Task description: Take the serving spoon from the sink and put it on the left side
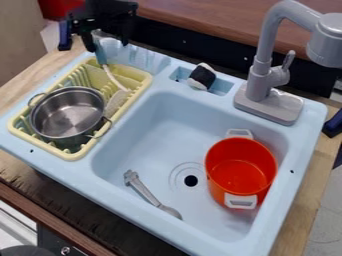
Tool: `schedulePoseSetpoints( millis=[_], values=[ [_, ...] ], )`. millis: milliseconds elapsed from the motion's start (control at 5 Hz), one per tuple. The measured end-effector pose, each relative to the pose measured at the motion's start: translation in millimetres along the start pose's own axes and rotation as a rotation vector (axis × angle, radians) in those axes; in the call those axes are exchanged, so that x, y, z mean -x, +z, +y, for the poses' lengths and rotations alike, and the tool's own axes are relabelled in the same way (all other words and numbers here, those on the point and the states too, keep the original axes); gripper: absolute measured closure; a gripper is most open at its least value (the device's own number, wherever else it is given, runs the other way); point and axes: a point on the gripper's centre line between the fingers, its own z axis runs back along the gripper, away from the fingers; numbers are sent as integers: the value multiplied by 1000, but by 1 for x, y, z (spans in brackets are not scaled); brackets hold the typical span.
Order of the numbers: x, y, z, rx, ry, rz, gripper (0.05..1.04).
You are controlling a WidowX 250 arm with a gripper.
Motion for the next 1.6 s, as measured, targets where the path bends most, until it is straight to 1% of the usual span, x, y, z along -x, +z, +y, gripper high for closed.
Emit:
schedulePoseSetpoints(
  millis=[200, 400, 600, 800, 1200, 1400, 1600],
  values=[
    [7, 6, 1, 15, -11, 10, 84],
    [17, 15, -1, 41, -22, 16, 84],
    [36, 32, -6, 88, -88, 48, 84],
    [64, 35, -6, 105, -114, 70, 84],
    [101, 42, -16, 148, -164, 88, 84],
    [109, 44, -24, 166, -235, 91, 84],
    [118, 46, -32, 175, -295, 106, 84]
  ],
)
